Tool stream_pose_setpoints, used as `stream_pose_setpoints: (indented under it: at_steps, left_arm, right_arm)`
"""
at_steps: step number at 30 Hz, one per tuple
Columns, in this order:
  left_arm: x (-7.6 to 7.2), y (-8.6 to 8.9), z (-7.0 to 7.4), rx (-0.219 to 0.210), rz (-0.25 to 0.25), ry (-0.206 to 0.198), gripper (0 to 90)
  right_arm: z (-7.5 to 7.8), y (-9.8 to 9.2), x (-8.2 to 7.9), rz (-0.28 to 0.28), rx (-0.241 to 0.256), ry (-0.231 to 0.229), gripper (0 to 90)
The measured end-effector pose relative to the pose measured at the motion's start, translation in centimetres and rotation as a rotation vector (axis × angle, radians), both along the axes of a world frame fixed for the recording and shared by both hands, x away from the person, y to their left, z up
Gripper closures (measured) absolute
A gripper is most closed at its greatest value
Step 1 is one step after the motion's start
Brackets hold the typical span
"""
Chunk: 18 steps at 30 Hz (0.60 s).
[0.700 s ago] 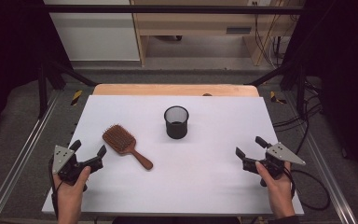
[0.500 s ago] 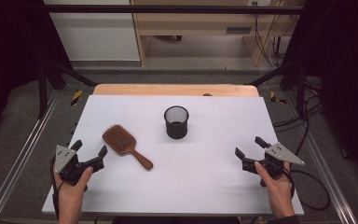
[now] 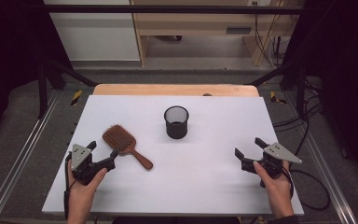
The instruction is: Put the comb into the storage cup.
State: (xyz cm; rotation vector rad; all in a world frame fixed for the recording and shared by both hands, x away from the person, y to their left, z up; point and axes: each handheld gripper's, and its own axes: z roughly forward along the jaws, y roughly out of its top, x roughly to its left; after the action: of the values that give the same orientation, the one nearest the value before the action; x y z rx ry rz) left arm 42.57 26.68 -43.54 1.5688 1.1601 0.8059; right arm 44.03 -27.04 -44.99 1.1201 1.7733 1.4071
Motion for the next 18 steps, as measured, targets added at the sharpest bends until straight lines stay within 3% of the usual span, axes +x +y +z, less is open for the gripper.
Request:
stream_pose_setpoints:
  at_steps: [4, 11, 15, 16, 17, 18]
  left_arm:
    - [0.3, -1.1, 0.1, -0.013, -0.017, 0.008, 14.8]
    - [1.4, -3.5, 0.8, -0.021, -0.042, 0.027, 7.4]
    - [2.3, -5.3, 1.2, -0.011, -0.067, 0.062, 17.2]
    - [2.7, -6.4, 1.3, -0.003, -0.087, 0.105, 22.0]
    - [2.7, -6.4, 1.3, -0.003, -0.087, 0.105, 26.1]
    - [3.1, -7.5, 1.3, 0.000, -0.122, 0.138, 31.5]
  right_arm:
    - [0.0, 0.1, 0.0, 0.001, -0.003, -0.002, 8.5]
    - [0.1, 0.0, 0.0, 0.001, 0.009, -0.001, 8.1]
    - [0.1, 0.1, 0.0, 0.004, 0.010, 0.000, 7.9]
    - [0.1, 0.1, -0.1, 0.005, 0.007, 0.001, 7.9]
    - [0.1, 0.1, -0.1, 0.005, 0.007, 0.001, 7.9]
    - [0.1, 0.1, -0.1, 0.005, 0.007, 0.000, 7.9]
